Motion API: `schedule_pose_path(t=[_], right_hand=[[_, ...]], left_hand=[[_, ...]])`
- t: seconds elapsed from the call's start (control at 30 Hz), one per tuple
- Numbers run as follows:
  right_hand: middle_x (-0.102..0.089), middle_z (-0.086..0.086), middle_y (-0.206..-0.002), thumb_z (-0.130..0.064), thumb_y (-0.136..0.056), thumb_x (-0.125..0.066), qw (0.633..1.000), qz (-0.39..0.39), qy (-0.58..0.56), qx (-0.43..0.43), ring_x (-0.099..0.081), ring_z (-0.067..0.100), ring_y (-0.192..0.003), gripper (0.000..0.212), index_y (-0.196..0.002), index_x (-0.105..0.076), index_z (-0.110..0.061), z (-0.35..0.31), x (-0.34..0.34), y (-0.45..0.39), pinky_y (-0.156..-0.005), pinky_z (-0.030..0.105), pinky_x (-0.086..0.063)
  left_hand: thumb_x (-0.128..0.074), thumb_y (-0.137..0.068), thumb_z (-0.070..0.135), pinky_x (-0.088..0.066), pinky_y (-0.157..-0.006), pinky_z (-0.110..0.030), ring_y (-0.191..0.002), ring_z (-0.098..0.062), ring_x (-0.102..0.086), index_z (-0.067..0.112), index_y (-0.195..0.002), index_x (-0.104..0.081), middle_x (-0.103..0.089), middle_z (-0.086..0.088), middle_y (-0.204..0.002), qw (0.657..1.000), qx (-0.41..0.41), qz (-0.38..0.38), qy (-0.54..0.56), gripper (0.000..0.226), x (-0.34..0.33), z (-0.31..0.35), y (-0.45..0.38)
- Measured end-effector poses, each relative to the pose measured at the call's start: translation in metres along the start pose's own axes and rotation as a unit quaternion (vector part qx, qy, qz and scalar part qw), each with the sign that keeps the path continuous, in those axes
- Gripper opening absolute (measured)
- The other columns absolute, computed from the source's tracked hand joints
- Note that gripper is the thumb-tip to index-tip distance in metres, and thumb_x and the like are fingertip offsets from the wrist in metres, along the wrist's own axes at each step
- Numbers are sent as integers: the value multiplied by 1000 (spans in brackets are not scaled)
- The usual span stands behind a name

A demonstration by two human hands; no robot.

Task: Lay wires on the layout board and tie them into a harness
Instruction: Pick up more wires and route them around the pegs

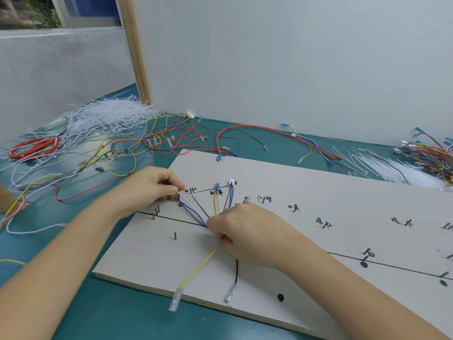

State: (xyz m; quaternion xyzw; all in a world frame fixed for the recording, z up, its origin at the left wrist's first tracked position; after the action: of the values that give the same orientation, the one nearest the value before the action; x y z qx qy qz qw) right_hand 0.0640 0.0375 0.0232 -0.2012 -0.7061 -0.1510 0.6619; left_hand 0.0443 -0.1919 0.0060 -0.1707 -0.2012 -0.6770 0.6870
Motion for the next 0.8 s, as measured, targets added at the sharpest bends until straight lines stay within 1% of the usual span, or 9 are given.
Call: schedule_pose_path(t=[0.13, 0.3, 0.33, 0.4, 0.47, 0.6, 0.7, 0.73, 0.8], right_hand=[[-53, 7, -74, 0, -77, -45, 1000, 2, -14, -4, -50, 33, -71, 20, -74, -37, -17, 0, 0, 1, -56, 34, -39], [-51, 6, -72, 0, -77, -45, 1000, 7, -19, -5, -49, 33, -70, 19, -73, -36, -17, -1, 1, 1, -57, 35, -41], [-50, 6, -72, 0, -77, -45, 1000, 5, -20, -6, -49, 33, -70, 19, -73, -36, -17, -1, 2, 1, -58, 35, -42], [-49, 5, -70, 0, -77, -46, 1000, 1, -21, -8, -49, 32, -69, 20, -72, -36, -17, -1, 2, 1, -58, 34, -42], [-50, 4, -70, 0, -76, -46, 1000, -1, -25, -12, -49, 31, -70, 20, -73, -37, -17, -1, 2, 1, -58, 34, -41], [-57, 5, -75, -4, -77, -48, 998, -11, -56, -26, -50, 29, -72, 16, -74, -41, -18, 0, 3, 5, -63, 36, -46], [-58, 2, -84, -4, -77, -49, 993, -24, -115, -27, -53, 24, -83, 13, -73, -46, -16, 3, 5, 11, -78, 40, -48], [-59, 3, -88, -3, -77, -50, 991, -24, -126, -24, -54, 23, -91, 10, -73, -50, -12, 5, 6, 14, -90, 40, -45], [-63, 8, -94, 1, -78, -52, 991, -7, -132, -15, -53, 24, -100, 10, -74, -60, -5, 12, 8, 19, -112, 26, -25]], left_hand=[[-54, -84, -14, -49, -64, -12, -65, -5, -60, 13, -77, -62, -64, -6, -77, 1000, 0, 6, -12, 29, 2, 1, 3], [-62, -80, -11, -46, -75, -32, -72, -20, -58, 12, -75, -60, -66, -4, -78, 997, -13, 11, -80, 24, 4, 3, 5], [-64, -79, -9, -46, -73, -31, -69, -19, -58, 13, -74, -61, -65, -1, -75, 995, -12, 14, -103, 23, 3, 4, 4], [-69, -77, -1, -42, -58, -22, -56, -9, -52, 19, -71, -60, -59, 10, -62, 988, -10, 25, -152, 23, 4, 6, 3], [-74, -76, 7, -33, -51, -21, -50, -4, -45, 24, -68, -58, -52, 11, -59, 979, -8, 34, -203, 24, 5, 10, 4], [-73, -77, 15, -34, -60, -26, -65, -12, -48, 28, -66, -58, -50, 5, -71, 955, 14, 27, -296, 23, 6, 18, 5], [-68, -80, 18, -35, -70, -28, -84, -15, -48, 26, -79, -61, -43, 6, -80, 909, -25, 41, -415, 11, -5, 35, 8], [-68, -80, 18, -35, -70, -25, -82, -11, -47, 27, -81, -61, -44, 9, -80, 911, -56, 38, -406, 11, -13, 42, 11], [-70, -78, 21, -36, -63, -15, -68, 0, -48, 33, -76, -61, -50, 13, -76, 939, -99, -23, -330, 15, -32, 56, 18]])
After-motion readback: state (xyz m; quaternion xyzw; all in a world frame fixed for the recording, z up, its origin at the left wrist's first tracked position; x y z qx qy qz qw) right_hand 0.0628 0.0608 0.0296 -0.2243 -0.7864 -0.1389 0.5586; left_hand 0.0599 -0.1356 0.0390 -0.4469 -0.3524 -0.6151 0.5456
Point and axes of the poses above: each hand's wrist, its own y-axis away from the middle knuckle, its own x-axis out of the back of the hand, z = x × y, the point moved 1 cm from there along -y, towards the middle knuckle
